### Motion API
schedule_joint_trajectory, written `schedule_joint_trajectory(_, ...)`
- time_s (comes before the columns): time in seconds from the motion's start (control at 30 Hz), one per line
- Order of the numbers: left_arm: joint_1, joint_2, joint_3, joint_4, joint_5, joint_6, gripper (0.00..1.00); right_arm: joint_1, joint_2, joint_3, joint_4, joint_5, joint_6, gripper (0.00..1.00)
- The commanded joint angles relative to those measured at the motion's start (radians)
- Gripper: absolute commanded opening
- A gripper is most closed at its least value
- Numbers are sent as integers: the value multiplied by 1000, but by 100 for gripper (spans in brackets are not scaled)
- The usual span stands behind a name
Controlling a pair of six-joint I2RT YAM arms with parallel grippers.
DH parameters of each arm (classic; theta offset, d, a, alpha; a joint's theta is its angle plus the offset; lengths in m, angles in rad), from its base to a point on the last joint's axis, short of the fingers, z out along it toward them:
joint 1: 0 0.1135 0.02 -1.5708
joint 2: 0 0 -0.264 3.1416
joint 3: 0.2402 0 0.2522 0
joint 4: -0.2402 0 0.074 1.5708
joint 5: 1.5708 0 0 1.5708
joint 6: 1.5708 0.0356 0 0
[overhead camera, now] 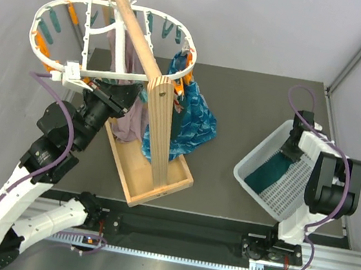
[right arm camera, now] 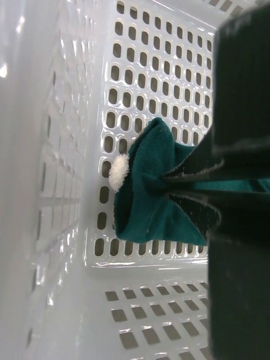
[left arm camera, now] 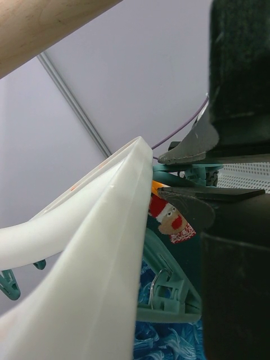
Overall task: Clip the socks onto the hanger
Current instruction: Pick up the sock from the bin.
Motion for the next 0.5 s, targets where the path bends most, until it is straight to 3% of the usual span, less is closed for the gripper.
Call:
schedule_joint_trajectory(0.0, -3, -4, -8, -13, 26, -10, 0, -30, -32, -31, 33, 3, 10, 0)
schedule_joint_trajectory(0.23, -3, -12, -18, -5, 37, -18, 0, -34, -215, -81, 47, 18, -27, 0)
schedule_joint_trajectory(0.47, -3, -24, -34, 1, 43, -24, 0, 5, -568, -126, 21, 16, -111, 0)
